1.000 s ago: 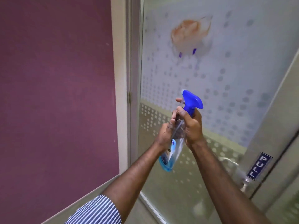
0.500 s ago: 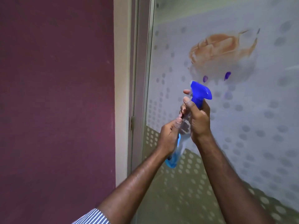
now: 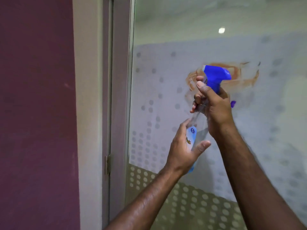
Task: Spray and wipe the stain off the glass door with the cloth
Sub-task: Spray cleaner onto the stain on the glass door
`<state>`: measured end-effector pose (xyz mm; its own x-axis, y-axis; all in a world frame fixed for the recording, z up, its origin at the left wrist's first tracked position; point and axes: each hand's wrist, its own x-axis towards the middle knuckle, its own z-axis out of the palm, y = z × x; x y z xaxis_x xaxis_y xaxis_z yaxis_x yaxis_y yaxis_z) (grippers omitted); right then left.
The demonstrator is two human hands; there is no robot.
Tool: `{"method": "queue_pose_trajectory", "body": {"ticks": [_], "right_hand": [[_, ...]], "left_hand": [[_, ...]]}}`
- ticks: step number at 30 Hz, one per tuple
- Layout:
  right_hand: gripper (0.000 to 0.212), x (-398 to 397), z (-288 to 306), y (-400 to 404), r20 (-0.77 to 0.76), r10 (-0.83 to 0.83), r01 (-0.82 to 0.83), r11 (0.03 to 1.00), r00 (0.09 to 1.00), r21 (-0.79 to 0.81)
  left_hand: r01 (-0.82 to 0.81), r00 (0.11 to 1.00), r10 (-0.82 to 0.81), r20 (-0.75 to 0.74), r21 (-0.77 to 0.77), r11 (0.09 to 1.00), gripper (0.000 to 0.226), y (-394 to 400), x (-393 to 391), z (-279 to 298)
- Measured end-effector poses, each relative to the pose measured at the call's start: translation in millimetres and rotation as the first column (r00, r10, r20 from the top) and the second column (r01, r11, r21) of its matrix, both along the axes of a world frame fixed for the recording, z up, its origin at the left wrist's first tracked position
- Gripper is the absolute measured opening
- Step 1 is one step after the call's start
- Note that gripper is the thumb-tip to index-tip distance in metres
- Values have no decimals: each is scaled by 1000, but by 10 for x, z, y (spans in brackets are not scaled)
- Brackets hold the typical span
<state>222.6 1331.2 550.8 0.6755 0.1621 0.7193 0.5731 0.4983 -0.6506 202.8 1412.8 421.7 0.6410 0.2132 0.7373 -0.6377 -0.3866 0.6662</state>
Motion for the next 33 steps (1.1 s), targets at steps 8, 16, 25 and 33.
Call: {"method": "queue_pose_trajectory", "body": {"ticks": [8,16,25,33], "right_hand": [[9,-222,246,221,-15,-132,132,990,991,42],[51,-315,485,404,138,-321,333,940,937,-73],[42,-265,580,495,188,-409,442,875,893,-195],[44,-155,595,413,198,-500,533,827,843,-182]], "left_hand": [[196,979,-197,44,34,980,70,324,-31,422],[404,912,-398,103,-48,914,65,339,-40,752],[391,920,-386,75,-68,918,60,390,21,838],[399,916,-398,44,-28,916,74,340,89,878]]}}
